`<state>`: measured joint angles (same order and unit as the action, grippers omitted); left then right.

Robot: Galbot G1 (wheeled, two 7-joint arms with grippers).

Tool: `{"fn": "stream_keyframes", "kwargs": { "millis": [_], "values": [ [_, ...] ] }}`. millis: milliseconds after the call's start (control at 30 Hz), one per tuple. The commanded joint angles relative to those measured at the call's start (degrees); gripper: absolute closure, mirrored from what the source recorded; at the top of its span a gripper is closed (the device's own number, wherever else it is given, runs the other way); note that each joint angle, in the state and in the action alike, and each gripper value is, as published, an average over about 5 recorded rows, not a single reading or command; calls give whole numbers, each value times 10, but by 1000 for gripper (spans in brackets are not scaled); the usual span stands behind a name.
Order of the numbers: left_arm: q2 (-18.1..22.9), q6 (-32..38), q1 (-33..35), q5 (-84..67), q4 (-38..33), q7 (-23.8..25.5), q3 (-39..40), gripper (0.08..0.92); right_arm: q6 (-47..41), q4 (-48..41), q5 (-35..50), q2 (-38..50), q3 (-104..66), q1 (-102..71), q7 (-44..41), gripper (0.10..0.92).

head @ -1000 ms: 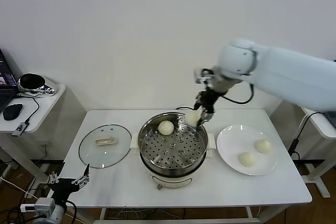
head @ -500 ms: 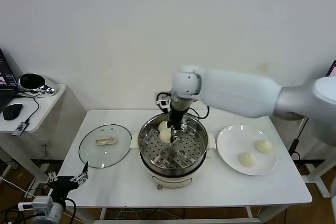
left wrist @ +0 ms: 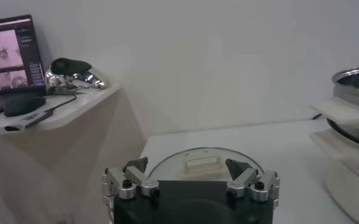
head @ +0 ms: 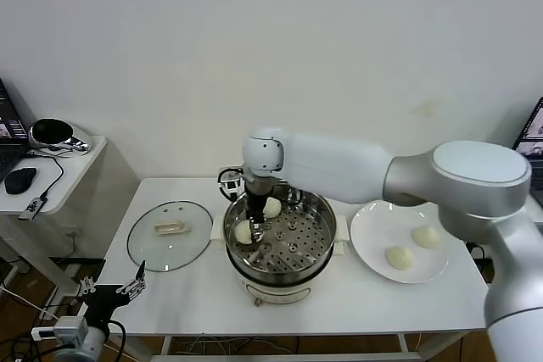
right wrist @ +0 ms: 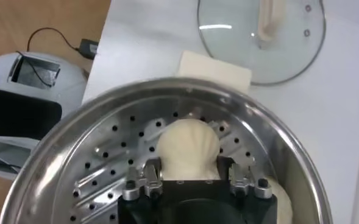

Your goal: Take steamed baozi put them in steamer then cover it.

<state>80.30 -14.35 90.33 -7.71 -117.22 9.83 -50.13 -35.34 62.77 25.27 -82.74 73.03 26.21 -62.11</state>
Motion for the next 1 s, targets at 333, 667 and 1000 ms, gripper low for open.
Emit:
{"fn": "stream_keyframes", "kwargs": {
  "millis": [333,667,1000],
  "values": [
    [3,-3,4,0,-5,1,0,177,-2,51,-4,46,-11,20,-10,228],
    [7,-6,11,4,-10,3,-4,177,65,200,-51,276,-30,108,-84,203],
    [10,-5,29,9,-17,8,3,177,138,258,-139,539,-64,97,-120,203]
  ]
}}
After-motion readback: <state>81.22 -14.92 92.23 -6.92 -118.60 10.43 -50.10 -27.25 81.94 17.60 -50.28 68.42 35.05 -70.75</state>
